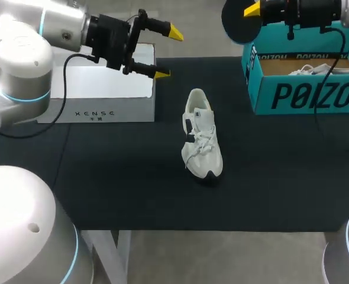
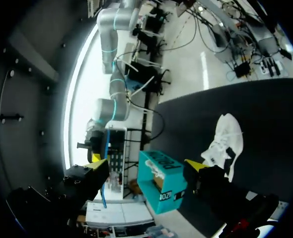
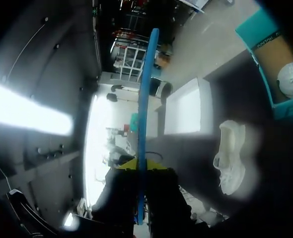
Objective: Take the shoe out of the shoebox, open the shoe tongue, remove and reinsert the insole, then place the shoe into the shoebox
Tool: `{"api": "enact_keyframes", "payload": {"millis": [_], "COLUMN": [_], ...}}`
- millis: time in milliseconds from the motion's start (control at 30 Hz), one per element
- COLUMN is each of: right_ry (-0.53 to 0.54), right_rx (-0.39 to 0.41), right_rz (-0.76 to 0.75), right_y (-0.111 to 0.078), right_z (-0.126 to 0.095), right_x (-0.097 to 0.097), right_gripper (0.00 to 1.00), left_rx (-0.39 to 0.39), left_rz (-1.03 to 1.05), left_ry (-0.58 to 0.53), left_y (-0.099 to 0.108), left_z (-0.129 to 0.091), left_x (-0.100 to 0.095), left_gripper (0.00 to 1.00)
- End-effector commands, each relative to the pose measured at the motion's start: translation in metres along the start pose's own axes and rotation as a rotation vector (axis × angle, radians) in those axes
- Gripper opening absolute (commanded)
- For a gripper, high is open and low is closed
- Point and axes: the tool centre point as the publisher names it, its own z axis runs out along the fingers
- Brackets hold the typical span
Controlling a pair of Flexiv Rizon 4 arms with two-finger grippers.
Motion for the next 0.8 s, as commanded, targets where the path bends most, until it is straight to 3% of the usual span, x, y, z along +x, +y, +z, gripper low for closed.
{"api": "enact_keyframes", "payload": {"millis": [33,267,500,800], "right_ry": [-0.017,-0.028,-0.029,-0.037], "right_rx": [-0.015,-0.055,-0.071,-0.087], "right_rz": [-0.005,-0.011,-0.005,0.001], "right_y": [-0.001,-0.005,-0.01,-0.013], "right_z": [0.001,0.005,0.013,0.018], "right_x": [0.009,0.016,0.019,0.021], "right_gripper": [0.0,0.0,0.0,0.0], "left_rx": [0.002,-0.065,-0.157,-0.149], "left_rz": [-0.024,-0.009,-0.003,-0.007], "left_ry": [0.066,0.182,0.239,0.286], "left_y": [-0.004,0.0,0.025,0.028], "left_z": [-0.029,-0.064,-0.102,-0.109], "left_x": [0.011,0.051,0.09,0.122], "left_gripper": [1.0,1.0,1.0,1.0]}}
